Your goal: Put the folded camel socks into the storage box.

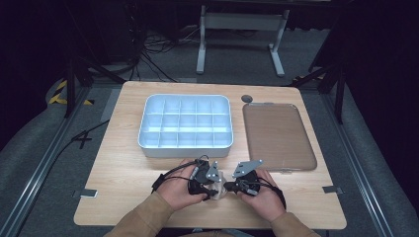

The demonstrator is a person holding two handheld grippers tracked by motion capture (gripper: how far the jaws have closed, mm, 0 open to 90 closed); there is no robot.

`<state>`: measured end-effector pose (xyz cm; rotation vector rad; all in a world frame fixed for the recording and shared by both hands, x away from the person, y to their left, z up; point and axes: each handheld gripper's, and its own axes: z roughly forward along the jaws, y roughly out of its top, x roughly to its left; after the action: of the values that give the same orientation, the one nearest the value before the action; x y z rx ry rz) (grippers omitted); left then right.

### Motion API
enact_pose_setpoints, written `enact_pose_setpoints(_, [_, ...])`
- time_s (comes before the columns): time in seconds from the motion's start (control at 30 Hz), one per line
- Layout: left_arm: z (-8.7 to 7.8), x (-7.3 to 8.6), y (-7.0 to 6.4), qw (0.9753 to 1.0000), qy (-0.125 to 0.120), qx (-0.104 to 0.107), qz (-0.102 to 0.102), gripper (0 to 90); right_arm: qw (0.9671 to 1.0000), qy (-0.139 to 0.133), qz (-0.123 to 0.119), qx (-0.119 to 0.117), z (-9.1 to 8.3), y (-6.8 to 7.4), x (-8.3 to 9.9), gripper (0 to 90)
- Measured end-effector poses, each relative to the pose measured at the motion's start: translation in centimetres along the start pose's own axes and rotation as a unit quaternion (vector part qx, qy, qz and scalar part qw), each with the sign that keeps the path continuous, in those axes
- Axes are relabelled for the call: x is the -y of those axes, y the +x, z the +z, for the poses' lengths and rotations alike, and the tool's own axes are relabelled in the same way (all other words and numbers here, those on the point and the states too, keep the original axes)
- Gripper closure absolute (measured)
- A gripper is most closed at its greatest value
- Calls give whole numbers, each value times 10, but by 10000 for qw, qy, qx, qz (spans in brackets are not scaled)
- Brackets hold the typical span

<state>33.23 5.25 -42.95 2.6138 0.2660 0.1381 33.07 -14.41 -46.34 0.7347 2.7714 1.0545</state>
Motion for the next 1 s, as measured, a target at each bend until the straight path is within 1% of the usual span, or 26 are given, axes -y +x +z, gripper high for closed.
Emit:
enact_pose_setpoints(0.03, [0, 0, 0, 10000, 1, -9, 31, 525, 10000, -6, -8, -13, 1, 0, 0, 889])
enact_pose_setpoints(0.07, [0, 0, -1, 10000, -5, -7, -22, 525, 10000, -6, -8, -13, 1, 0, 0, 889])
enact_pose_setpoints(0.1, [0, 0, -1, 10000, -6, -12, -6, 525, 10000, -5, -2, -16, 1, 1, -1, 889])
enact_pose_setpoints(0.17, [1, 0, -1, 10000, -23, 4, -40, 523, 10000, -20, -13, -36, 2, 1, -1, 889])
enact_pose_setpoints(0.23, [3, -1, -1, 10000, -31, 4, -36, 523, 10000, -34, -46, -69, 4, 3, -2, 889])
enact_pose_setpoints(0.27, [3, -1, 0, 10000, -19, 9, -1, 524, 9999, -40, -61, -83, 5, 4, -2, 889])
enact_pose_setpoints(0.3, [5, -1, 0, 10000, -16, 2, -95, 525, 9999, -42, -69, -93, 5, 4, -3, 889])
enact_pose_setpoints(0.37, [6, -1, 0, 9999, 1, 15, -103, 527, 9999, -39, -76, -96, 6, 4, -3, 889])
enact_pose_setpoints(0.4, [8, -1, -1, 9999, 27, 5, -140, 529, 9999, -40, -70, -110, 6, 4, -3, 888])
enact_pose_setpoints(0.43, [9, -1, -1, 9999, 19, 14, -123, 529, 9999, -50, -74, -119, 6, 3, -2, 888])
enact_pose_setpoints(0.47, [10, -1, -1, 9998, 21, -10, -178, 529, 9999, -35, -54, -121, 5, 3, -2, 885])
enact_pose_setpoints(0.5, [10, 0, -1, 9998, 19, 13, -213, 530, 9999, -12, -50, -135, 5, 3, -1, 877])
enact_pose_setpoints(0.57, [9, 0, 0, 9998, 22, 39, -192, 530, 9999, -12, -34, -161, 1, 1, -1, 862])
enact_pose_setpoints(0.63, [10, 1, 0, 9997, 5, 50, -251, 529, 9999, -110, 4, -106, -7, 0, -2, 861])
enact_pose_setpoints(0.67, [10, 1, 0, 9996, 16, 51, -280, 529, 9998, -214, 8, -60, -12, -1, -3, 864])
enact_pose_setpoints(0.7, [10, 1, 0, 9996, 16, 51, -280, 529, 9998, -214, 8, -60, -12, -1, -3, 864])
enact_pose_setpoints(0.73, [10, 0, 2, 9998, 16, 22, -188, 529, 9995, -316, 0, -25, -16, -1, -4, 868])
enact_pose_setpoints(0.83, [10, 0, 1, 9998, 10, 19, -200, 526, 9974, -708, -115, -8, -23, 5, -12, 870])
enact_pose_setpoints(0.9, [10, 0, 1, 9997, -16, 39, -231, 517, 9950, -963, -224, 98, -21, 8, -19, 840])
enact_pose_setpoints(0.97, [10, 0, -1, 9995, -17, 54, -305, 494, 9945, -1017, -210, 156, -17, 6, -20, 838])
enact_pose_setpoints(1.0, [10, 0, -1, 9996, -27, 48, -293, 491, 9943, -1033, -167, 179, -13, 3, -19, 840])
